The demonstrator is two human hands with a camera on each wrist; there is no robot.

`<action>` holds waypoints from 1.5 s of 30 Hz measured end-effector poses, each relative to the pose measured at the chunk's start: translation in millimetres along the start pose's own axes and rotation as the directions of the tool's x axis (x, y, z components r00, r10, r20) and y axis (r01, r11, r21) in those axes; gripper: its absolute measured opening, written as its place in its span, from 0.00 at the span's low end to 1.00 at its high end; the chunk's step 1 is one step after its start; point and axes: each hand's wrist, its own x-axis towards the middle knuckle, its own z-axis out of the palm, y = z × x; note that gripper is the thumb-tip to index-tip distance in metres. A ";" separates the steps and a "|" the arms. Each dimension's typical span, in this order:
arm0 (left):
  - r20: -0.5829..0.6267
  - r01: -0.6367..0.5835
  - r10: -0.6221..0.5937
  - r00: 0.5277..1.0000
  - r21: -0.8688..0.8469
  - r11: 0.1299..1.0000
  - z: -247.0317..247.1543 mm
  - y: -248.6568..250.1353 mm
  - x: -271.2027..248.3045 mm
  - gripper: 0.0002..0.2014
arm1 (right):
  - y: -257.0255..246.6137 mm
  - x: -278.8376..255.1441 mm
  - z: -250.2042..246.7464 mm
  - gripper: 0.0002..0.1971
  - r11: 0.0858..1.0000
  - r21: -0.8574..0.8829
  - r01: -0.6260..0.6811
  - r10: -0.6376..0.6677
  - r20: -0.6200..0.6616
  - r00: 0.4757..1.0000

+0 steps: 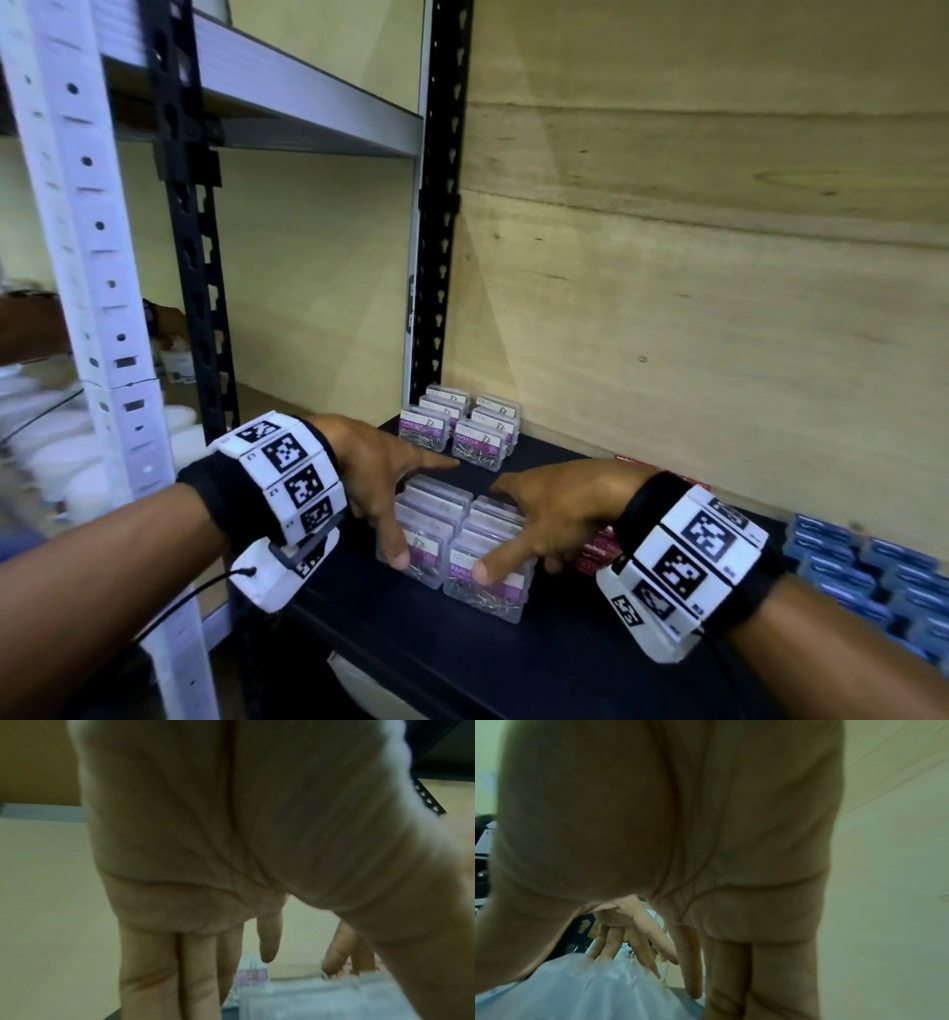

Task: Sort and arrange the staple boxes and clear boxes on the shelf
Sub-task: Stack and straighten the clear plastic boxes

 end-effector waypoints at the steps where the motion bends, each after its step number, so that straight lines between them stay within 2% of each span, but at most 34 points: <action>1: -0.004 0.004 -0.004 1.000 -0.011 1.000 -5.2 -1.2 -1.7 0.60 | 2.2 -0.9 -3.8 0.52 1.000 0.012 0.004 -0.004 -0.012 1.000; 3: -0.039 -0.004 0.001 0.999 -0.080 0.997 -16.6 -4.4 -4.3 0.54 | 8.8 -1.1 -13.9 0.51 1.000 0.015 -0.001 0.002 -0.067 0.998; 5: -0.136 -0.034 0.015 0.991 -0.133 0.991 -28.1 -6.3 -3.1 0.44 | 15.4 2.4 -24.7 0.46 1.000 -0.009 0.006 -0.007 -0.140 0.990; 8: -0.331 -0.013 0.007 0.944 -0.015 1.000 -42.5 -12.9 10.2 0.31 | 24.7 15.1 -38.7 0.35 0.998 -0.062 0.000 -0.014 -0.227 0.974; 10: -0.402 0.016 0.009 0.916 0.058 0.998 -49.7 -19.0 23.6 0.25 | 29.0 26.7 -48.1 0.29 0.997 -0.076 -0.003 -0.018 -0.272 0.962; 13: -0.470 0.041 0.019 0.883 0.116 0.992 -57.2 -27.3 46.3 0.19 | 33.9 45.7 -59.5 0.23 0.996 -0.093 -0.008 -0.023 -0.321 0.947; 17: -0.535 0.020 0.035 0.844 0.098 0.995 -63.5 -37.2 74.3 0.14 | 37.4 69.6 -69.6 0.21 0.992 -0.128 -0.006 -0.039 -0.346 0.937; 27: -0.548 -0.036 0.066 0.834 0.065 0.997 -70.0 -52.7 116.9 0.07 | 35.8 113.4 -84.2 0.16 0.992 -0.112 0.056 -0.090 -0.332 0.939; 31: -0.545 -0.056 0.086 0.834 0.073 0.996 -71.4 -55.4 118.3 0.07 | 31.9 120.1 -80.9 0.13 0.987 -0.150 0.052 -0.101 -0.335 0.937; 35: -0.521 -0.079 0.111 0.846 0.084 0.993 -73.0 -53.7 115.9 0.08 | 31.8 122.8 -81.3 0.12 0.994 -0.096 0.056 -0.086 -0.344 0.935; 45: -0.483 -0.070 0.086 0.871 0.052 0.996 -71.4 -47.6 113.2 0.07 | 36.1 116.4 -82.6 0.13 0.997 -0.008 0.074 -0.073 -0.321 0.944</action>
